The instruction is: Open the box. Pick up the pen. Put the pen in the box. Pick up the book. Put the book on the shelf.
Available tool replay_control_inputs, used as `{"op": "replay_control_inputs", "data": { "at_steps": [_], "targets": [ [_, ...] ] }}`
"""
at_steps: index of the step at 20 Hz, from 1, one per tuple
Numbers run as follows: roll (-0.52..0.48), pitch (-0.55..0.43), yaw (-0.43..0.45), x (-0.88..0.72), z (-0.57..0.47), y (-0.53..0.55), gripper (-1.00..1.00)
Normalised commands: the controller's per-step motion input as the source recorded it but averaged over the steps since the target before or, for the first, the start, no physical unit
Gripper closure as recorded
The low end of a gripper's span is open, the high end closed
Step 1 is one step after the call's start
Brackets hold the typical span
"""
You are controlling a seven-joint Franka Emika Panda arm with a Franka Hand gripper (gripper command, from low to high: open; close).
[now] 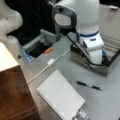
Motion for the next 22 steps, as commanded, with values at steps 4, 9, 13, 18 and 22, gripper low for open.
{"op": "replay_control_inputs", "data": {
  "at_steps": [4,9,13,18,22],
  "targets": [
    [0.139,0.120,0.040,0.10,-0.19,-0.04,-1.00],
    [0.128,0.089,-0.023,0.05,-0.25,-0.06,-1.00],
    [0.124,0.009,-0.072,0.05,-0.23,-0.05,-1.00],
    [0.110,-0.085,-0.132,0.06,-0.26,-0.04,-1.00],
    [0.072,-0.113,-0.161,0.07,-0.36,-0.03,-1.00]
  ]
}}
